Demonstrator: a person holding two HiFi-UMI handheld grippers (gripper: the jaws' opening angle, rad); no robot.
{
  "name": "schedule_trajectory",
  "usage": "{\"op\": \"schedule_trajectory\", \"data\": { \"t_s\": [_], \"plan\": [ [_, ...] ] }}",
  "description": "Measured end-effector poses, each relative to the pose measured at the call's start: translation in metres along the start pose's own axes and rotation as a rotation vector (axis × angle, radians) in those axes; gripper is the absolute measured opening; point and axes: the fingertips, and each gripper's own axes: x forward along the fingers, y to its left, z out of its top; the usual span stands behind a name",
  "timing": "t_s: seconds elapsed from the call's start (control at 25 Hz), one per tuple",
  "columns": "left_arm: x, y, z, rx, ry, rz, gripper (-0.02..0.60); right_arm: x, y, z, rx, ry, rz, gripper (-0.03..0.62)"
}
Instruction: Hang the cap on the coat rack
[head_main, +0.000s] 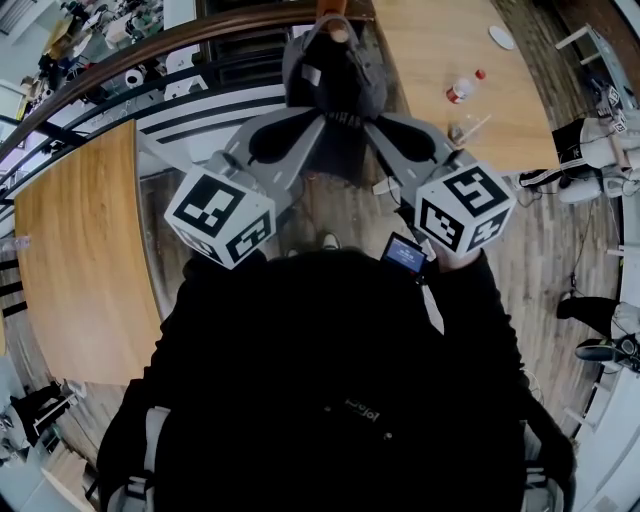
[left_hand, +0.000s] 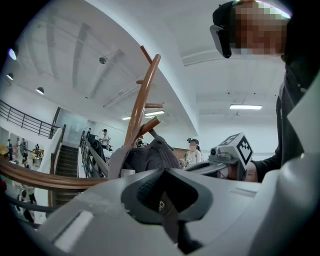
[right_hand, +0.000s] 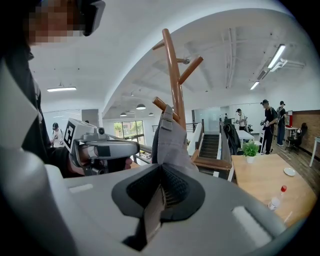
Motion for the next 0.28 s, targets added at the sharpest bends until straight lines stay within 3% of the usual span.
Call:
{"op": "schedule_trajectory", "data": {
  "t_s": [0.28],
  "plan": [
    [0.004,-0.013,0.002,0.007,-0.002,-0.023,0.002,-0.006,0.001,0.001,-0.009,0.005,-0.005,0.018]
  ]
}}
